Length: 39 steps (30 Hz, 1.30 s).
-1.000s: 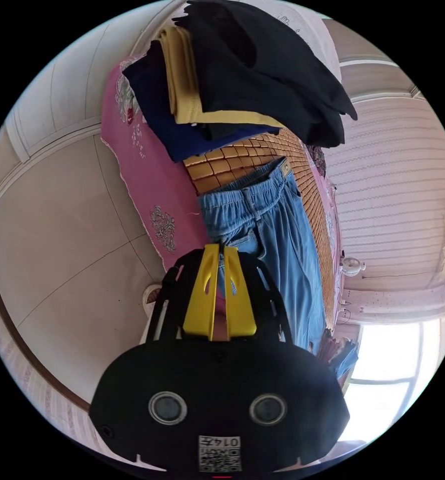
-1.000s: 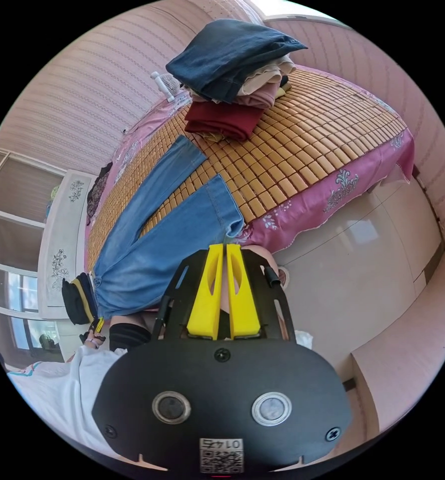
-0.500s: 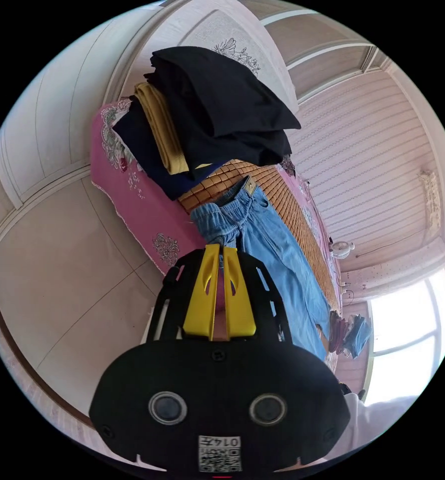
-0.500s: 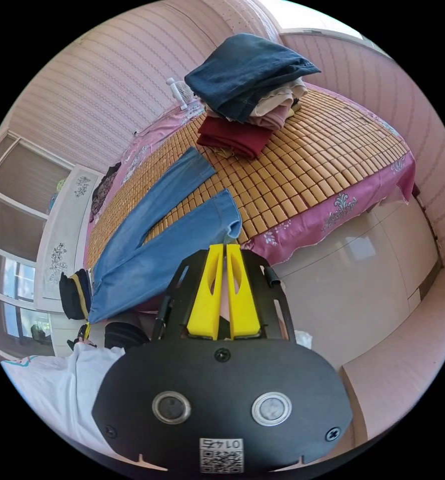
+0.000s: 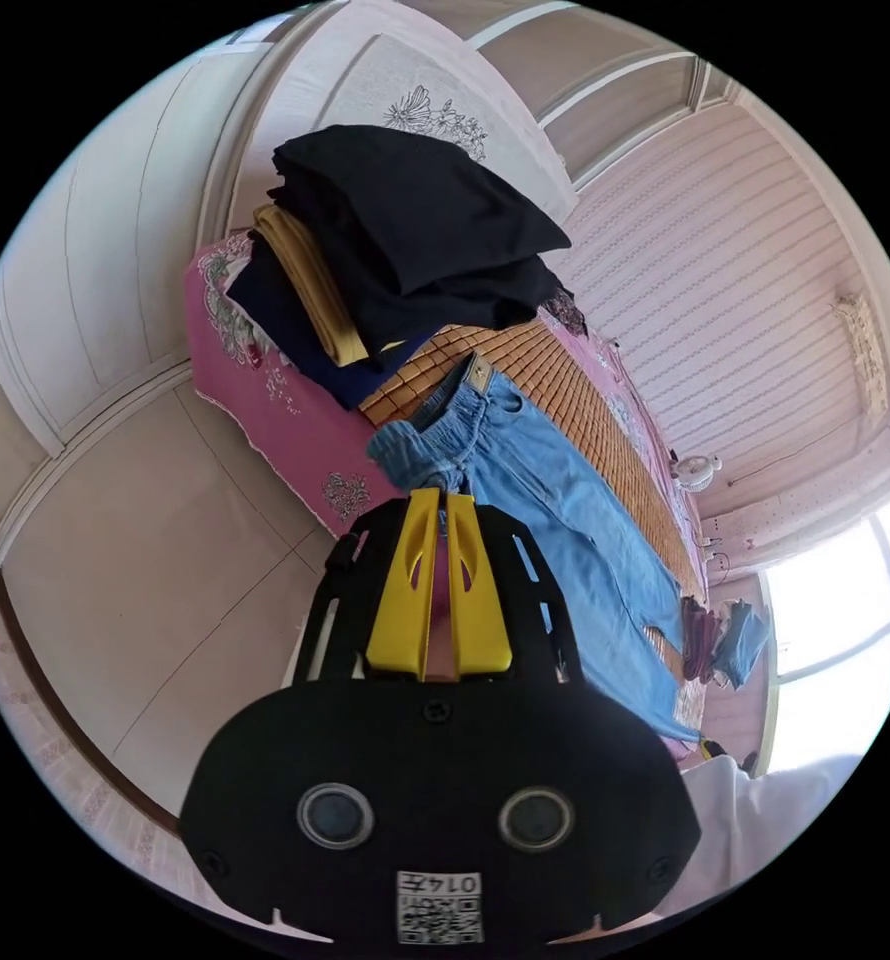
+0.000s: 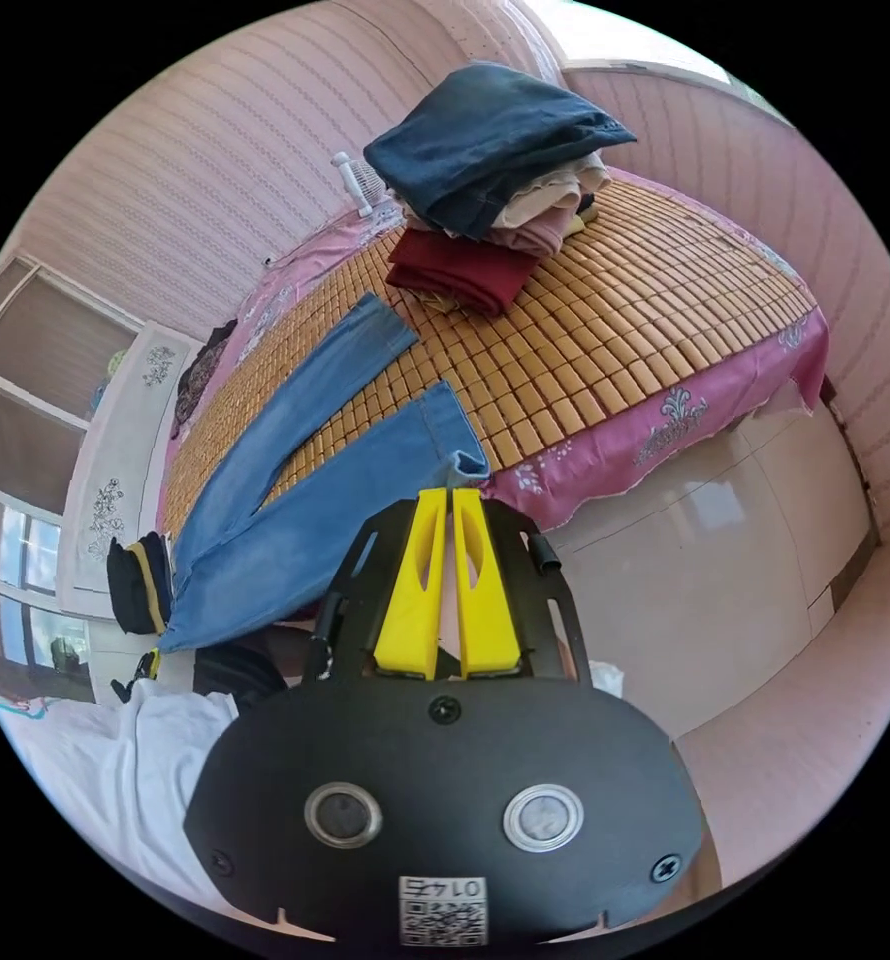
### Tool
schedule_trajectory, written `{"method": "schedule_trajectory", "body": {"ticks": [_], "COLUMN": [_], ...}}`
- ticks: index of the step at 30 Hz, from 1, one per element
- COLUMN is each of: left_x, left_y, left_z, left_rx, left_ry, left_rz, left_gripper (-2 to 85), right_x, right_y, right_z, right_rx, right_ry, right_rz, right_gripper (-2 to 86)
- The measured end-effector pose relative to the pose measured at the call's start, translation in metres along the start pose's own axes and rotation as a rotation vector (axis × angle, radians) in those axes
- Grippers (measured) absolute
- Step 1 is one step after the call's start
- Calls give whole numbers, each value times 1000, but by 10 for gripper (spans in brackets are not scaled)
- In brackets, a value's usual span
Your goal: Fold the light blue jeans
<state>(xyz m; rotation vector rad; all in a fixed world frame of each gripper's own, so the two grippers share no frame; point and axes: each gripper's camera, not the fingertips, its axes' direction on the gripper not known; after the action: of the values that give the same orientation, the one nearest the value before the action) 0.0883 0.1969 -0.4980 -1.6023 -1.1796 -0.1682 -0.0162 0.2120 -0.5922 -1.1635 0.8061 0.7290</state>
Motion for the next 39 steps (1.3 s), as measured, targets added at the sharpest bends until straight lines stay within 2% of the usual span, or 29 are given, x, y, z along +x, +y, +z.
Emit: {"method": "schedule_trajectory", "body": {"ticks": [6, 10, 13, 15, 17, 19, 21, 22, 24, 25, 27, 29, 33, 36, 39], "left_x": [44, 90, 124, 128, 123, 119, 121, 129, 150, 167, 193, 220, 231, 242, 250], "left_y": [-61, -129, -174, -190, -199, -198, -197, -200, -202, -201, -198, -190, -192, -199, -199], "left_z": [-8, 7, 37, 63, 88, 89, 88, 88, 92, 99, 114, 131, 112, 93, 69], "left_rx": [58, 101, 145, 147, 149, 200, 232, 197, 94, -5, -184, -340, -309, -387, -424], "left_ry": [25, 66, 126, 142, 112, 100, 167, 206, 167, 109, -17, -265, -286, -372, -404], "left_rz": [88, 140, 188, 110, -66, -167, -209, -171, -70, 13, 158, 316, 341, 429, 504], "left_gripper": [-10, -9, -6, 1, 28, 45, 49, 49, 46, 41, 26, 0, -8, -9, -10], "right_x": [-82, -160, -214, -235, -252, -255, -252, -247, -239, -233, -231, -235, -251, -256, -242], "right_y": [-98, -208, -296, -335, -358, -355, -342, -332, -316, -305, -291, -283, -268, -237, -189], "right_z": [1, 25, 63, 92, 131, 154, 177, 193, 214, 227, 223, 218, 210, 196, 172], "right_rx": [64, 71, 59, 68, 52, 40, 3, -49, -132, -189, -152, -167, -225, -284, -324], "right_ry": [21, 42, 42, 45, 90, 127, 193, 260, 364, 412, 344, 295, 344, 408, 410], "right_rz": [-200, -344, -336, -269, -196, -188, -198, -216, -242, -255, -281, -297, -369, -433, -404], "right_gripper": [3, 8, 17, 30, 54, 79, 95, 105, 115, 115, 100, 71, 45, 34, 33]}}
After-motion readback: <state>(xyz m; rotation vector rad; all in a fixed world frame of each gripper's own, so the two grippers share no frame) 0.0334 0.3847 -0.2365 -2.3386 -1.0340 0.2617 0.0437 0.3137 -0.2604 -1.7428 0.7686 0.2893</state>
